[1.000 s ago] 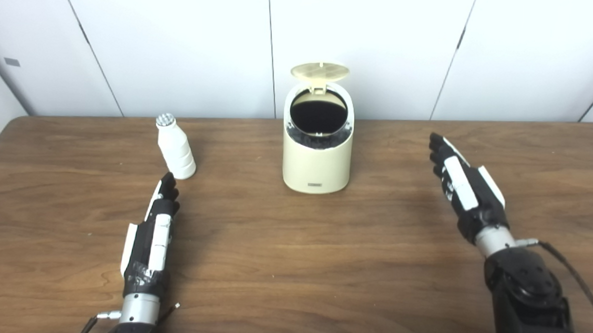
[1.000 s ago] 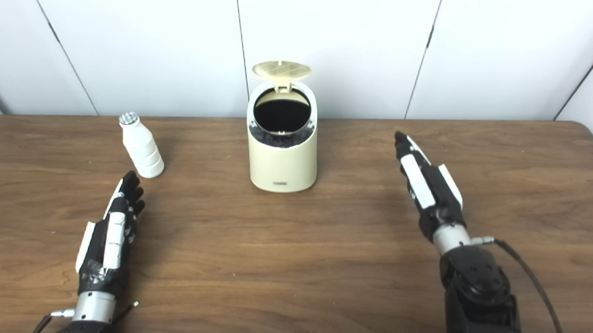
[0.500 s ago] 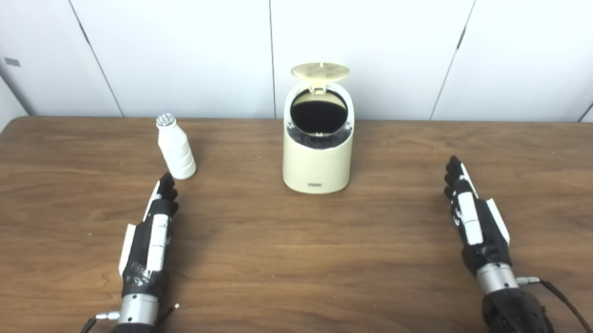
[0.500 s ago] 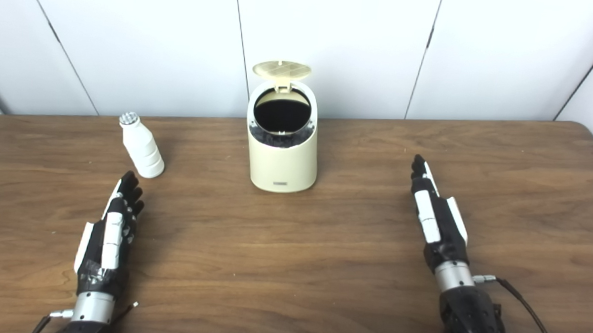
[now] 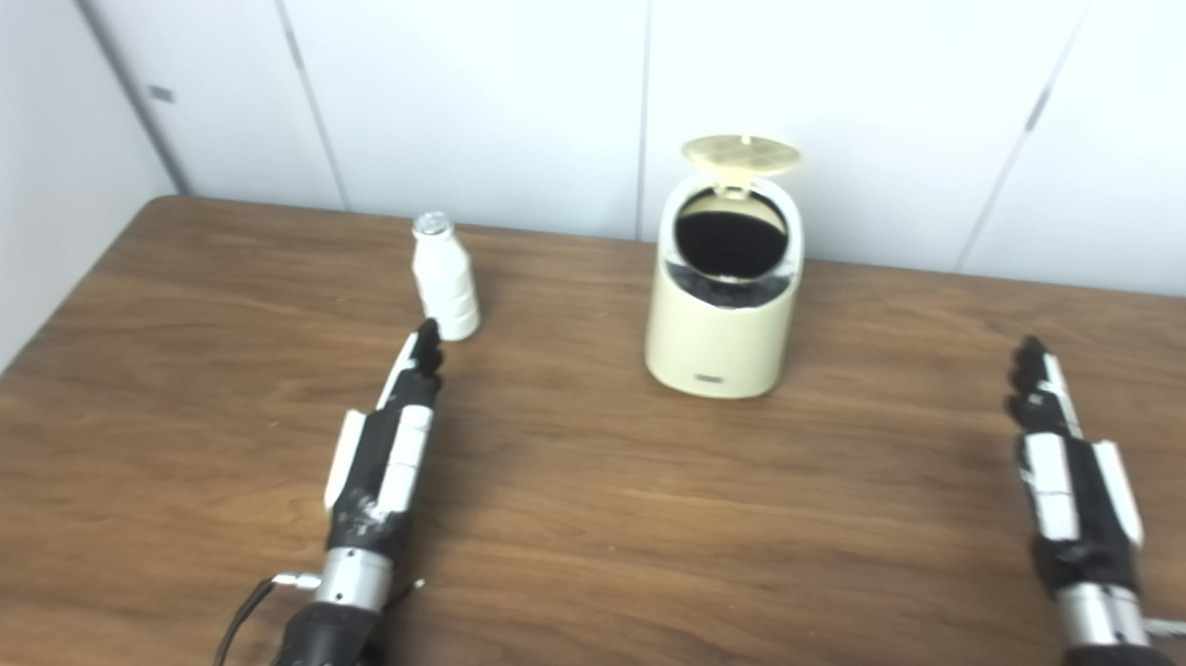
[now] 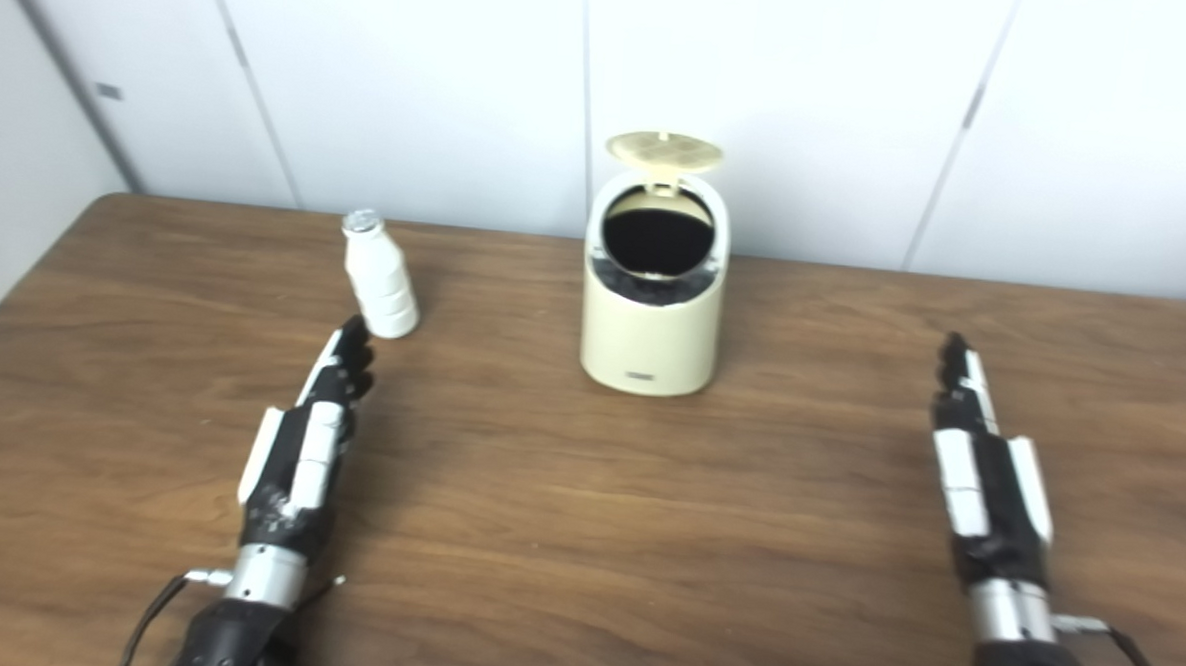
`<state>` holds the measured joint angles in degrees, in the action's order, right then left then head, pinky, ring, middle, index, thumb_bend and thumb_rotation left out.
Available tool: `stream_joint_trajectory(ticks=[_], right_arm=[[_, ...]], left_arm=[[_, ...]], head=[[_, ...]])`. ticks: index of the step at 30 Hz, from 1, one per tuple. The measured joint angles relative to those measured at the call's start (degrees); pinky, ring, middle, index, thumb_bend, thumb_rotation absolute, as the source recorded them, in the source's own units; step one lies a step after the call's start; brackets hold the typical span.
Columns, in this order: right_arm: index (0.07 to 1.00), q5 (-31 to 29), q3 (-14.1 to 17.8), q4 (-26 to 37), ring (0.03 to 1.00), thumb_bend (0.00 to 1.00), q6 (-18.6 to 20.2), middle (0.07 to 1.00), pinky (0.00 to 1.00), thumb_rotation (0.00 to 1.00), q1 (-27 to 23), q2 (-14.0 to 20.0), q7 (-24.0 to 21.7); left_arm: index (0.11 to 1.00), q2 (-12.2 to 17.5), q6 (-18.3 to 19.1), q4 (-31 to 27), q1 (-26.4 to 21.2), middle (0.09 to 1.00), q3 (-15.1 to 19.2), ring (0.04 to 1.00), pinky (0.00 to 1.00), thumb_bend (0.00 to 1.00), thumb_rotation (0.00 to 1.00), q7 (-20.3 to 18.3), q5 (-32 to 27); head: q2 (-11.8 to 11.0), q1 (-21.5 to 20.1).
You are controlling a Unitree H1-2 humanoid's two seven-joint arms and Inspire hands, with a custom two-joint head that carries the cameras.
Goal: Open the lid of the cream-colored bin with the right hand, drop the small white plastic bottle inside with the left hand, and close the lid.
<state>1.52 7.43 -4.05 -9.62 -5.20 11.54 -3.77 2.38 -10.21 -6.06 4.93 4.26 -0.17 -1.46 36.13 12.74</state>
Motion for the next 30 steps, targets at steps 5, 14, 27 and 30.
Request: stream_joint_trajectory(ticks=[5,14,27,30], right_arm=[[0.985,0.1,-0.1,1.4,1.0,0.69,0.8,0.998,1.0,1.0,0.8,-0.1,0.1],[0.992,-0.9,-0.6,6.4,1.0,0.61,6.8,0.999,1.0,1.0,3.9,-1.3,0.2],[1.0,-2.1,-0.5,10.0,1.0,0.58,11.4,1.0,1.0,1.0,3.7,-1.3,0.2],[1.0,-1.2,-0.6,10.8,1.0,0.58,12.3,1.0,1.0,1.0,3.8,-1.2,0.5]], left_arm=[[0.967,-0.5,0.0,0.1,0.0,0.988,0.1,0.997,0.99,0.64,0.88,0.5,0.9],[0.939,-1.2,2.0,-0.3,0.0,0.935,-0.4,0.924,0.9,0.66,0.51,5.3,12.2],[0.9,-1.5,8.2,-1.3,-2.6,0.882,1.1,0.848,0.82,0.86,0.26,13.4,27.9],[0.901,0.4,10.8,-2.9,-4.7,0.891,1.6,0.847,0.78,0.9,0.27,12.6,27.7]], head=[[-0.5,1.1],[-0.9,2.2],[-0.3,2.6],[-0.1,2.5]])
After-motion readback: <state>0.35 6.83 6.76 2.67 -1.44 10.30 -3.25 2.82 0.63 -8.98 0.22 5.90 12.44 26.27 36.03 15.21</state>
